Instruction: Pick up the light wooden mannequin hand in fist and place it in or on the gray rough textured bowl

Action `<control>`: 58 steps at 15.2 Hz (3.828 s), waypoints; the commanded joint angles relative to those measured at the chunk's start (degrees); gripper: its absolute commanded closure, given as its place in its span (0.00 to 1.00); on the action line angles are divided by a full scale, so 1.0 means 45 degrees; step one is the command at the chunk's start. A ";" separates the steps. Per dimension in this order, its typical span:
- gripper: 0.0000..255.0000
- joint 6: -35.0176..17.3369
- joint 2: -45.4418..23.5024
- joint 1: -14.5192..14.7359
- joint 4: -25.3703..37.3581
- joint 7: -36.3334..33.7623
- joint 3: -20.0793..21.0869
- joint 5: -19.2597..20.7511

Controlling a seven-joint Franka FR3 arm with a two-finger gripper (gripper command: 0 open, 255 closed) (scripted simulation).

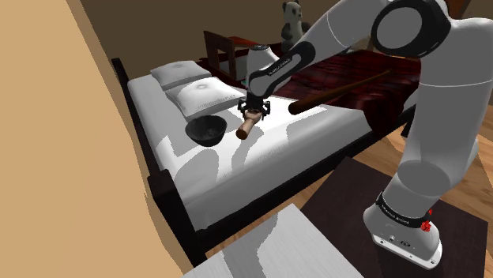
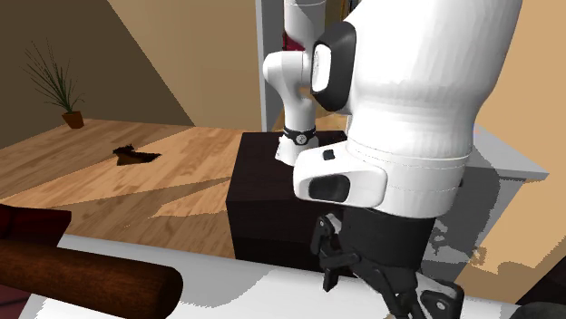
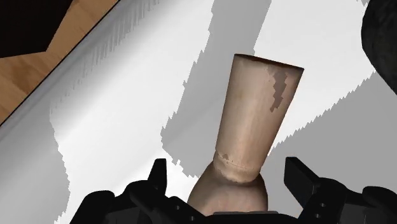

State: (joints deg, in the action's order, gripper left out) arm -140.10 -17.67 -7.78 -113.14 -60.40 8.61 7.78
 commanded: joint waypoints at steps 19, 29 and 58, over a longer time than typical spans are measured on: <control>1.00 -0.1149 -0.2324 0.0176 0.1450 -0.0992 -0.0446 0.0267; 1.00 -0.1024 -0.2213 0.0162 0.1466 -0.0967 -0.0425 0.0239; 1.00 0.3053 0.0171 -0.0042 0.3189 -0.0370 -0.0080 -0.0457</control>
State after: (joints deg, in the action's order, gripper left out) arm -126.90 -17.37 -7.97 -98.92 -62.08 8.20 5.80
